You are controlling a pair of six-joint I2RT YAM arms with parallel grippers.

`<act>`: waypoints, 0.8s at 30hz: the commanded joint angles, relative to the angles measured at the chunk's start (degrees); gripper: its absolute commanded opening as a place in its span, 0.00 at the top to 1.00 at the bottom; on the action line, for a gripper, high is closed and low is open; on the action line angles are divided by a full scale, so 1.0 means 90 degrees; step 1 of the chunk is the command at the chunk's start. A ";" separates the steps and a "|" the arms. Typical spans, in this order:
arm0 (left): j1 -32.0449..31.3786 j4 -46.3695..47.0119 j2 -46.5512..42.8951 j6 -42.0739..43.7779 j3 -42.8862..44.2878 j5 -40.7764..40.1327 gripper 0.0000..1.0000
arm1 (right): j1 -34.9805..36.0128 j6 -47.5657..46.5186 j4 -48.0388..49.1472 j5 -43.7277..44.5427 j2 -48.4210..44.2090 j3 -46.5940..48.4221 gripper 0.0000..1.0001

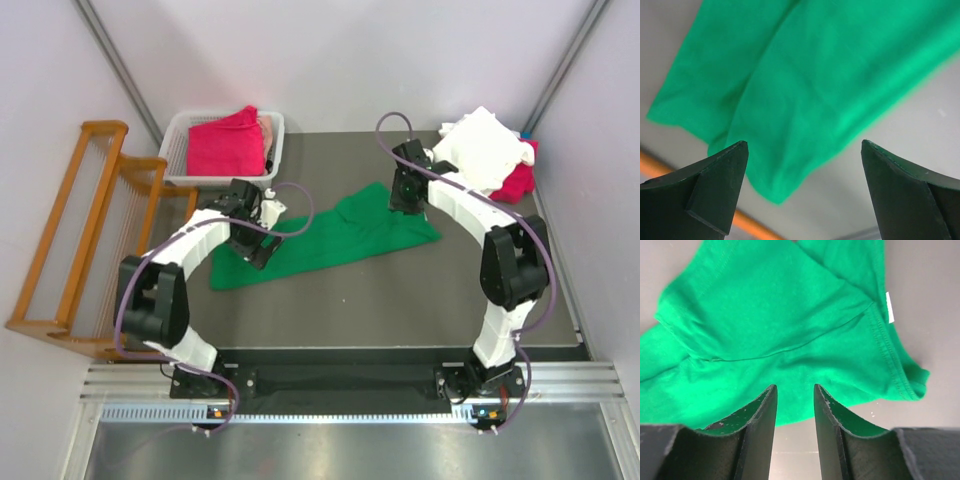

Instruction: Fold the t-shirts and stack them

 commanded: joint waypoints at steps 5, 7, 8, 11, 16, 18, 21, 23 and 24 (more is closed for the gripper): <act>0.0185 0.1293 0.1152 -0.0180 -0.0247 -0.0302 0.01 | 0.0024 0.0073 0.0156 0.0200 0.0085 -0.0087 0.64; 0.0244 0.1352 0.1201 -0.0189 -0.0238 -0.0302 0.01 | 0.0024 0.0063 0.0234 0.0151 0.0260 -0.0107 0.64; 0.0302 0.1342 0.1211 -0.0209 -0.0228 -0.0244 0.01 | 0.0024 0.0054 0.0273 0.0141 0.0300 -0.0107 0.64; 0.0478 0.1129 0.1211 -0.0238 -0.0024 -0.0001 0.01 | 0.0015 0.0015 0.0313 0.0161 0.0515 -0.0126 0.64; 0.0576 0.0562 0.1045 -0.0258 0.0358 0.0352 0.01 | -0.0025 0.0014 0.0293 0.0054 0.0837 -0.0146 0.65; 0.0576 0.0328 0.0948 -0.0248 0.0427 0.0488 0.01 | -0.0044 0.0024 0.0245 0.0044 0.0925 -0.0165 0.65; 0.0576 0.0054 0.0811 -0.0199 0.0437 0.0674 0.01 | -0.0102 0.0034 0.0137 -0.0005 0.1042 -0.0078 0.65; 0.0576 -0.0063 0.0743 -0.0209 0.0437 0.0733 0.01 | -0.0112 0.0015 0.0020 -0.0024 0.1111 0.0069 0.65; 0.0576 -0.0083 0.0616 -0.0228 0.0446 0.0733 0.01 | -0.0103 0.0005 0.0020 -0.0044 0.1121 0.0079 0.66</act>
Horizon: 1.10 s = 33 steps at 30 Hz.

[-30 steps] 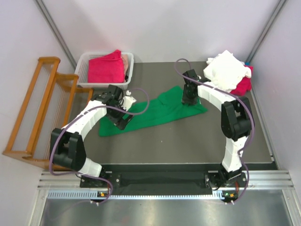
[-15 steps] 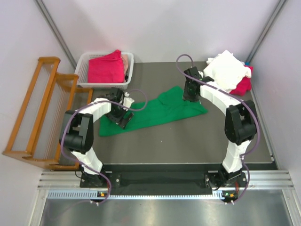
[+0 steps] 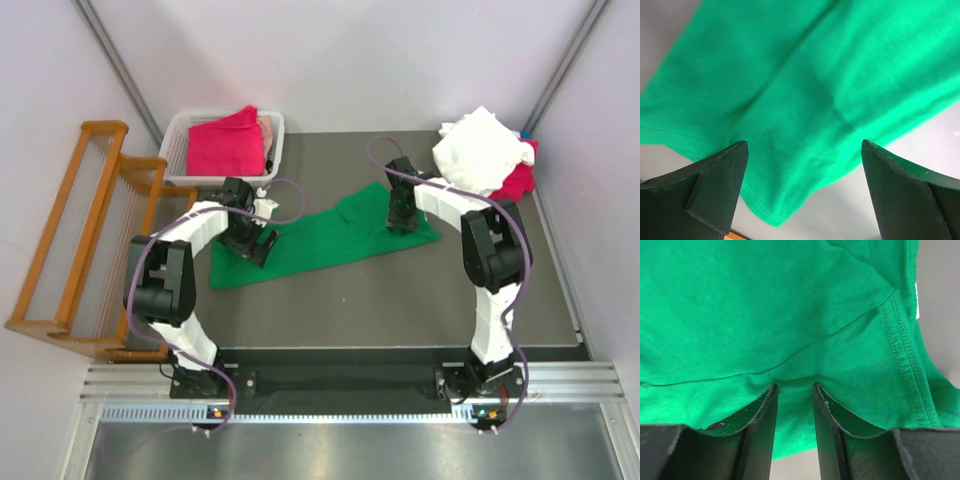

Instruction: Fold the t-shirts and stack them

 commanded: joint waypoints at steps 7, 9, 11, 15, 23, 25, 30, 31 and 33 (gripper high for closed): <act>0.0056 -0.0114 -0.0508 -0.0034 0.0075 -0.0087 0.01 | -0.0054 -0.0007 -0.0082 -0.0108 0.0033 0.0222 0.66; 0.0105 -0.0084 -0.0254 -0.0054 0.0026 -0.0039 0.01 | -0.0054 -0.0027 -0.0082 -0.0108 -0.0035 0.0173 0.66; 0.0154 0.0013 -0.0030 -0.0093 -0.0062 0.0039 0.01 | -0.0044 -0.0037 -0.0053 -0.0098 -0.0123 0.0076 0.66; 0.0242 0.0287 0.0264 -0.0142 -0.0180 -0.0019 0.01 | -0.0044 -0.0047 -0.0014 -0.0088 -0.0241 -0.0061 0.66; 0.0789 0.0414 0.0528 -0.0210 0.0035 0.0351 0.01 | -0.0054 -0.0076 -0.0024 -0.0108 -0.0407 -0.0178 0.66; 0.0896 0.0434 0.0567 -0.0229 0.0006 0.0430 0.01 | -0.0044 -0.0085 -0.0024 -0.0088 -0.0436 -0.0227 0.67; 0.0897 0.0473 0.0528 -0.0152 -0.0247 0.0499 0.01 | -0.0054 -0.0076 0.0005 -0.0059 -0.0368 -0.0266 0.67; 0.0897 0.0434 0.0489 -0.0132 -0.0277 0.0499 0.01 | -0.0064 -0.0066 0.0006 -0.0068 -0.0319 -0.0266 0.67; 0.0897 0.0385 0.0402 -0.0054 -0.0336 0.0479 0.01 | -0.0064 -0.0066 0.0054 -0.0108 -0.0280 -0.0257 0.67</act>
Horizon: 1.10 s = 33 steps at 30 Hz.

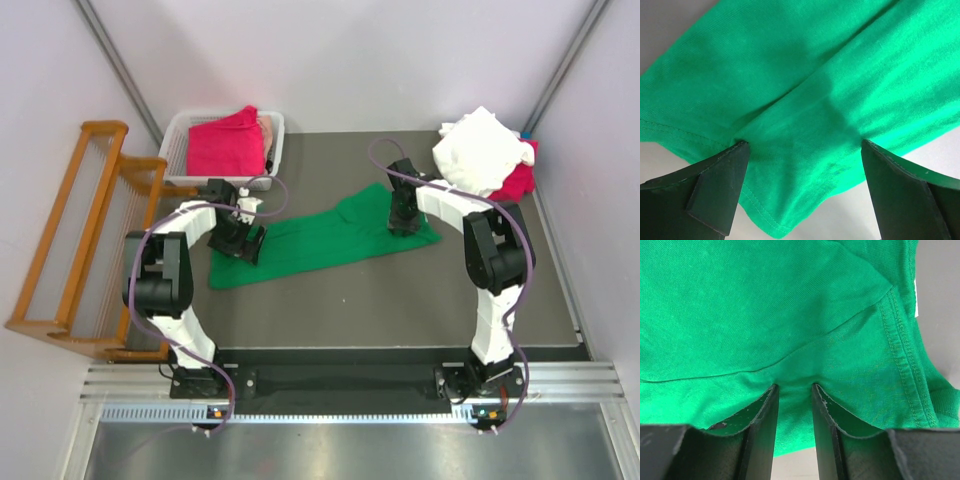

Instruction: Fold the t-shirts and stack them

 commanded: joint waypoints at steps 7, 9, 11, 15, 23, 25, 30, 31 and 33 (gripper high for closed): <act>-0.0036 -0.0285 -0.0273 0.0479 -0.0394 -0.0199 0.01 | -0.0115 -0.0007 0.0055 -0.0279 0.0234 0.0284 0.67; -0.0319 -0.0286 -0.0400 0.0519 -0.0666 -0.0394 0.01 | -0.0115 -0.0017 0.0035 -0.0337 0.0322 0.0469 0.67; -0.0679 -0.0179 -0.0644 0.0509 -0.0911 -0.0647 0.01 | -0.0105 -0.0046 0.0006 -0.0367 0.0430 0.0596 0.67; -0.1081 -0.0052 -0.0810 0.0422 -0.1439 -0.0912 0.01 | -0.0105 -0.0095 -0.0043 -0.0367 0.0595 0.0908 0.67; -0.1628 -0.0149 -0.0645 0.0314 -0.1421 -0.0932 0.01 | -0.0076 -0.0144 -0.0063 -0.0718 0.1230 0.1670 0.67; -0.1716 -0.0237 -0.0596 0.0304 -0.1362 -0.0873 0.01 | -0.0047 -0.0232 -0.0024 -0.0757 0.1367 0.1817 0.67; -0.1902 -0.0491 -0.0586 0.0285 -0.1098 -0.0630 0.01 | -0.0018 -0.0446 -0.0062 -0.0767 0.1777 0.2549 0.67; -0.1912 -0.0520 -0.0586 0.0275 -0.1069 -0.0561 0.01 | -0.0027 -0.0476 -0.0082 -0.0758 0.1942 0.2666 0.67; -0.1912 -0.0608 -0.0596 0.0294 -0.0991 -0.0493 0.01 | -0.0018 -0.0534 -0.0160 -0.0787 0.2109 0.3076 0.67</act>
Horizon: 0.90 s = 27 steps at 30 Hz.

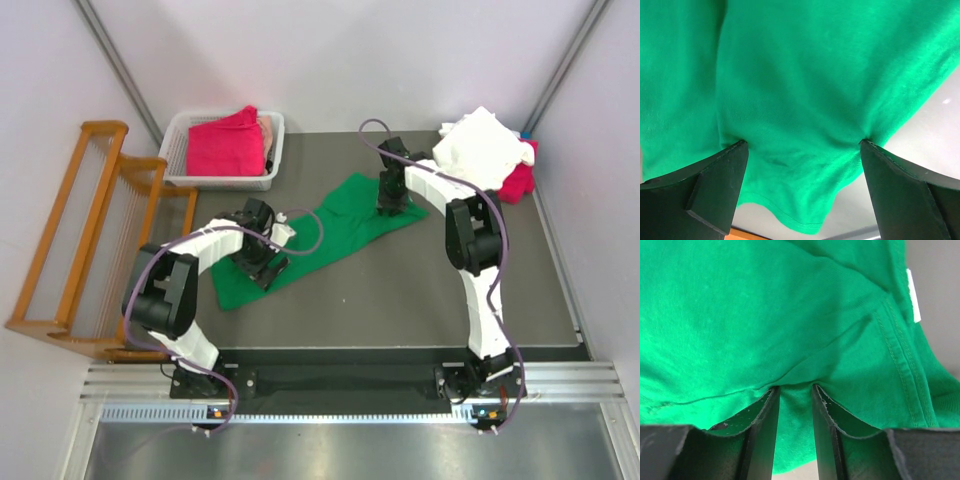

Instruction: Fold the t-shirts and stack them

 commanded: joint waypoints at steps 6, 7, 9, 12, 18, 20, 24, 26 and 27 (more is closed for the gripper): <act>-0.0234 -0.0908 0.0084 -0.0162 0.0273 0.1037 0.01 | 0.0050 -0.0151 0.0507 -0.0387 0.1177 0.1641 0.67; -0.0302 -0.0957 0.0064 -0.0182 0.0322 0.1076 0.01 | 0.0050 -0.0141 0.0536 -0.0416 0.1275 0.1700 0.67; -0.0400 -0.1074 0.0025 -0.0240 0.0498 0.1154 0.01 | 0.0060 -0.0141 0.0663 -0.0446 0.1372 0.1818 0.67; -0.0663 -0.1220 0.0054 -0.0387 0.0771 0.1329 0.01 | 0.0050 -0.0199 0.0751 -0.0446 0.1480 0.1974 0.66; -0.1541 -0.1514 0.0308 -0.0416 0.1084 0.1574 0.01 | 0.0031 -0.0336 0.1034 -0.0709 0.1442 0.2013 0.66; -0.1903 -0.1669 0.0425 -0.0406 0.1201 0.1623 0.01 | 0.0021 -0.0337 0.1083 -0.0680 0.1383 0.2004 0.66; -0.2177 -0.1709 0.0669 -0.0426 0.1396 0.1662 0.01 | 0.0011 -0.0346 0.0996 -0.0631 0.1198 0.1926 0.66; -0.2148 -0.1632 0.0602 -0.0455 0.1484 0.1692 0.01 | 0.0021 -0.0346 0.0996 -0.0621 0.1042 0.1682 0.66; -0.2138 -0.1612 0.0553 -0.0465 0.1514 0.1663 0.01 | 0.0021 -0.0346 0.1015 -0.0612 0.0819 0.1565 0.66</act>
